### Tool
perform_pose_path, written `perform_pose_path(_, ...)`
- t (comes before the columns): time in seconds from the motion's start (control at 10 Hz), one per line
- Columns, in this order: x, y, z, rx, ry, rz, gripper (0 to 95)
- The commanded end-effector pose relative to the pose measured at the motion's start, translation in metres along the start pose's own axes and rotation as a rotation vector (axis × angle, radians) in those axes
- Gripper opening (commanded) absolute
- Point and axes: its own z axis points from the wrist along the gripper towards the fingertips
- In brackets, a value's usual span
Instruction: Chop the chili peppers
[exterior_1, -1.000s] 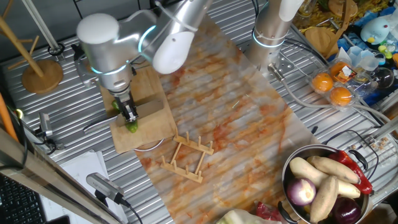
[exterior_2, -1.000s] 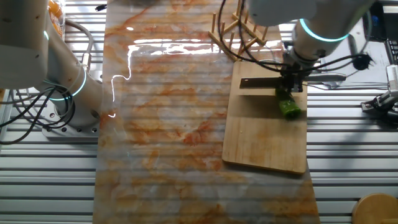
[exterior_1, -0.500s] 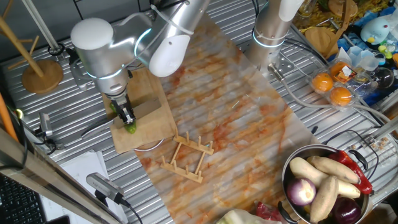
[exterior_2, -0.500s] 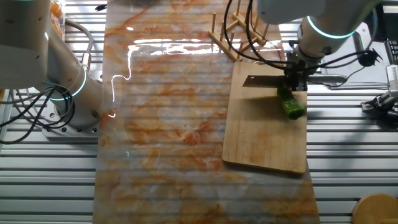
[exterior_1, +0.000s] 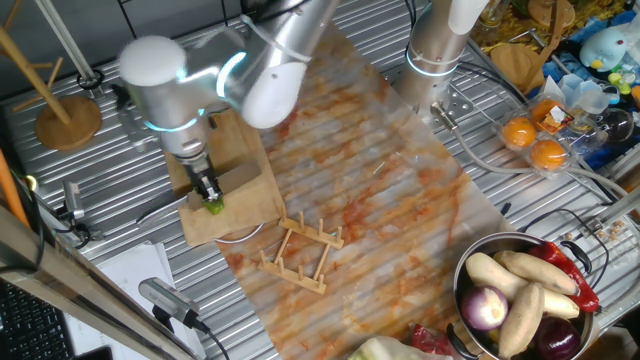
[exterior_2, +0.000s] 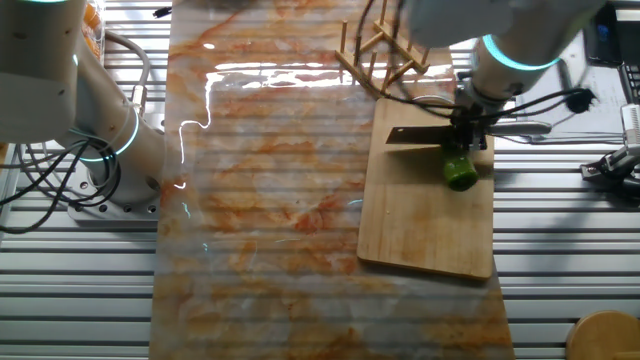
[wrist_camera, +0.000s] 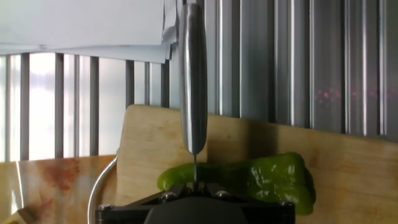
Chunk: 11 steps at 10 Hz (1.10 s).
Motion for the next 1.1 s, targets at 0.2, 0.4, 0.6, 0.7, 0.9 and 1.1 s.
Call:
perform_pose_path(0.2, -0.003, 0.000, 0.039, -0.007, -0.022, -0.003, 0.0)
perform_pose_path(0.4, 0.003, 0.000, 0.044, -0.002, -0.029, -0.010, 0.0)
perform_pose_path(0.6, 0.008, -0.002, 0.041, -0.007, -0.033, -0.023, 0.0)
perform_pose_path(0.7, 0.008, -0.002, 0.041, -0.005, -0.035, -0.022, 0.0)
perform_pose_path(0.9, 0.007, -0.002, 0.037, 0.000, -0.036, -0.018, 0.0)
perform_pose_path(1.1, 0.008, -0.006, -0.003, -0.006, -0.029, -0.030, 0.0)
